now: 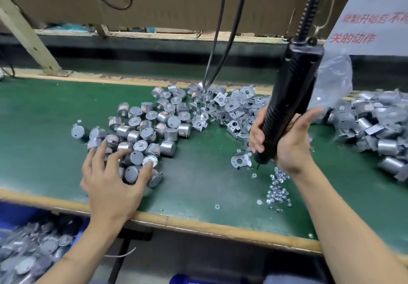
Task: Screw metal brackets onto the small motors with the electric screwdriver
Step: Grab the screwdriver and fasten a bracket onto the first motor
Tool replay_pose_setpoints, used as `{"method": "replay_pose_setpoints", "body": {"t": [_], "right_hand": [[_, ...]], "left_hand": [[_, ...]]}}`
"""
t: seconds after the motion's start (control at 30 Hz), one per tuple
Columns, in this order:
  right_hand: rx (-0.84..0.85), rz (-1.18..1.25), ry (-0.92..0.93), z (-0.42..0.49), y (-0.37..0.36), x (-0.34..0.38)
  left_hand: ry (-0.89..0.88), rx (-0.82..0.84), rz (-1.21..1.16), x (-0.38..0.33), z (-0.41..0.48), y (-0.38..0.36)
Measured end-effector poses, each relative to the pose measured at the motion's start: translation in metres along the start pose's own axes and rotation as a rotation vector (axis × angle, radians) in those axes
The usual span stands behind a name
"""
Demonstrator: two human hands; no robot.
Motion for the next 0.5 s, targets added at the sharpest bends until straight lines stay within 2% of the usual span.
{"method": "replay_pose_setpoints", "body": {"t": [0.37,0.5], "right_hand": [[0.016,0.026,0.034,0.004,0.010,0.013],[0.054,0.039,0.000,0.007,0.008,0.015]], "left_hand": [[-0.108,-0.151,0.064,-0.009,-0.005,0.008],[-0.230,-0.146,0.085,-0.021,-0.006,0.008]]}}
Point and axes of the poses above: each hand's wrist, its own z-axis towards the middle knuckle, its own y-axis out of the back of the hand, x = y × z, the point moved 8 cm from there along z, towards the middle knuckle, and after that the axes turned 1 degree about -y, right-handed, at the moved point
